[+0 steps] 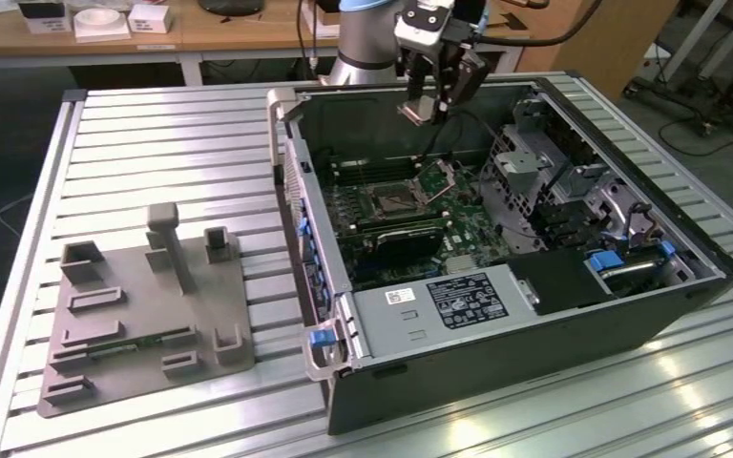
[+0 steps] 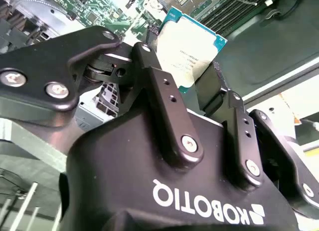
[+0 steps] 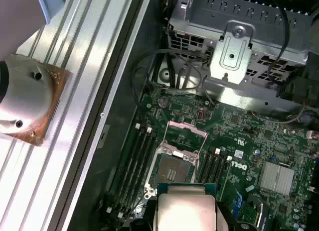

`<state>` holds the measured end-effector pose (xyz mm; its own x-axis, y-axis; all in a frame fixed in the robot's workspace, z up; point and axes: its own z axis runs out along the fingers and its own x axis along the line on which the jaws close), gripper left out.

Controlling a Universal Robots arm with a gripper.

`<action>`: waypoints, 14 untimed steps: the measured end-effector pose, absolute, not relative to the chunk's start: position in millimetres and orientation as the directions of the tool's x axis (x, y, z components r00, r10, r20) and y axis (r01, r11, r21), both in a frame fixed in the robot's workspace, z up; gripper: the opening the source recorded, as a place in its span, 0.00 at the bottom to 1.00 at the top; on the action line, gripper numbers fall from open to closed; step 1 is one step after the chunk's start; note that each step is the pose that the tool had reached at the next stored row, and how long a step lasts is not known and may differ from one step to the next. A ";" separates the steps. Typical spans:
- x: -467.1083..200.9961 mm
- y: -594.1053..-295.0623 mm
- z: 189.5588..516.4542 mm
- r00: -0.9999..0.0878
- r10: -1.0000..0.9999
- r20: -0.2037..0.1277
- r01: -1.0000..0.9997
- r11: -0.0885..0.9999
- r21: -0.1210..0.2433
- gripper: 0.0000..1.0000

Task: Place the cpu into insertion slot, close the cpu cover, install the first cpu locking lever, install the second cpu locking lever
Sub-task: 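Place the cpu into insertion slot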

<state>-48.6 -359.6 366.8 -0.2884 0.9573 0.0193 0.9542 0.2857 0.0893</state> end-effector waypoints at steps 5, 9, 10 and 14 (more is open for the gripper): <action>-50.0 -359.6 366.7 -0.249 0.968 0.019 0.965 0.246 0.089 0.54; -51.2 -359.6 366.6 -0.217 0.976 0.019 0.973 0.214 0.089 0.54; -51.5 -359.6 366.5 -0.209 0.978 0.019 0.974 0.206 0.089 0.54; -52.7 -359.6 366.4 -0.176 0.984 0.019 0.981 0.173 0.089 0.54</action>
<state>-52.7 -359.6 366.4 -0.1757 0.9842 0.0194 0.9808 0.1734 0.0893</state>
